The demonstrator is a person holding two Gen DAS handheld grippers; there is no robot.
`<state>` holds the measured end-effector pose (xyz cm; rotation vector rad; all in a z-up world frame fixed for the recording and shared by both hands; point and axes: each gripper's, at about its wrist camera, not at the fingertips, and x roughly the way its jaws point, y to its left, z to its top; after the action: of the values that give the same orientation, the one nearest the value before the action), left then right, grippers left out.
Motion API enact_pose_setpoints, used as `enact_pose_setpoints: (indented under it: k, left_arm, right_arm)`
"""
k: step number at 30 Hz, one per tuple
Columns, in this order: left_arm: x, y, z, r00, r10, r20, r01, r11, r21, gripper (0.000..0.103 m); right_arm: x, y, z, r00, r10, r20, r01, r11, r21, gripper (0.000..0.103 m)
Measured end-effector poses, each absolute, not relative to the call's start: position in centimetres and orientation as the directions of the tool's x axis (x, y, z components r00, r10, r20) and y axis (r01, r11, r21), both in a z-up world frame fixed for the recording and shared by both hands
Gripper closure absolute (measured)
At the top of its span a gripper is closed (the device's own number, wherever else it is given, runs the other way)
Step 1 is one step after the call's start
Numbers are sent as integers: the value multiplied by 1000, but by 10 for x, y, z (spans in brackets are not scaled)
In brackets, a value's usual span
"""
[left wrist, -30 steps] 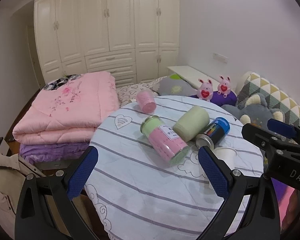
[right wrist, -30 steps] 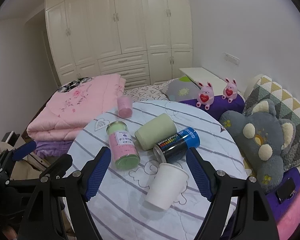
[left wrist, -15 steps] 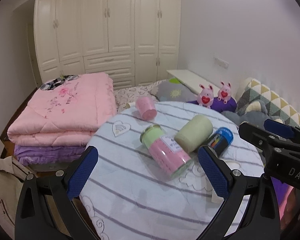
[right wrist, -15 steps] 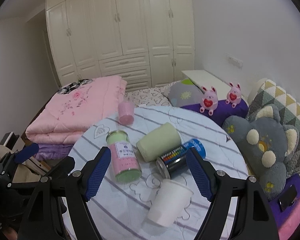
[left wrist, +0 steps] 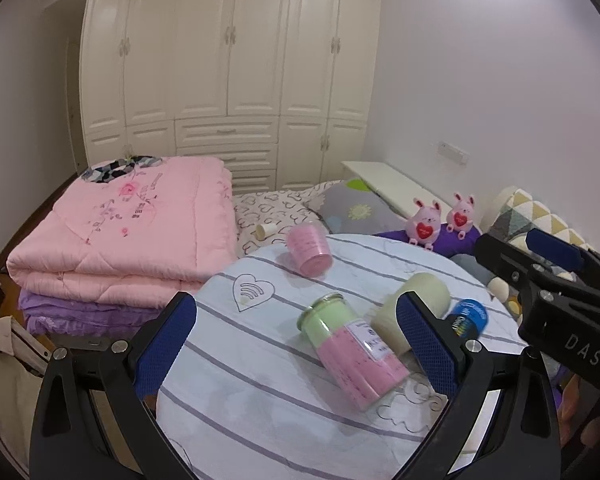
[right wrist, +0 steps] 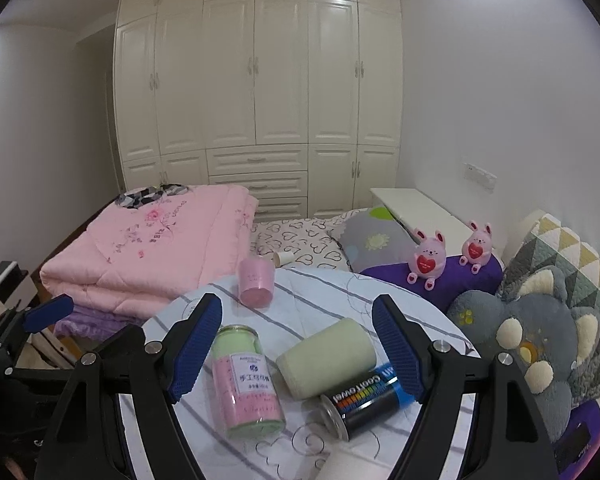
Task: Flip cup upright
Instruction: 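Grasp the pink translucent cup with the right gripper and lift it, then rotate the held pink cup upright and lower it toward the table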
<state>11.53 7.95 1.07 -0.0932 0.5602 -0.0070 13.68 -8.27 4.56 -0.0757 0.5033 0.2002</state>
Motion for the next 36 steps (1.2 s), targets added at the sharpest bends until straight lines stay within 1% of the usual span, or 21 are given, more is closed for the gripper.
enact_pose_setpoints:
  k: [4,7,12,16,18,22,26,30,33,36]
  left_arm:
    - [134,85,3,832,-14,-555,-36,996,-78,2]
    - [154,93,-7,803,1,-596,-58,995,-77,2]
    - [194,111,-27,734,-17,-679,-78,991,-109,2]
    - [222,119,-40,708,-31,-706,-78,989,-122,2]
    - [239,122,-46,691,-52,-721,-67,989,-135,2]
    - [275,127,-59,649,-79,-756,-55,987,-150,2]
    - [310,125,-78,594,-57,-803,-47,993,-105,2]
    - [328,122,-92,572,-52,-819,-37,995,-89,2]
    - [335,119,-103,556,-49,-830,-30,996,-80,2]
    - [339,118,-112,537,-44,-843,-25,997,-67,2]
  right_arm:
    - [158,-76,40,836,183,-518,-232,972,-32,24]
    - [183,-69,33,782,216,-584,-266,964,0,24]
    - [236,-54,14,679,248,-691,-286,956,62,24]
    - [273,-38,-2,582,294,-758,-326,939,114,24]
    - [295,-28,-13,536,289,-793,-333,936,116,24]
    - [329,-19,-34,473,269,-839,-330,937,114,24]
    - [363,-17,-53,412,259,-874,-325,938,125,24]
    - [387,-14,-73,339,259,-904,-321,936,148,24]
    - [402,-8,-89,284,273,-919,-332,927,173,24]
    - [409,-6,-102,222,321,-921,-328,914,240,24]
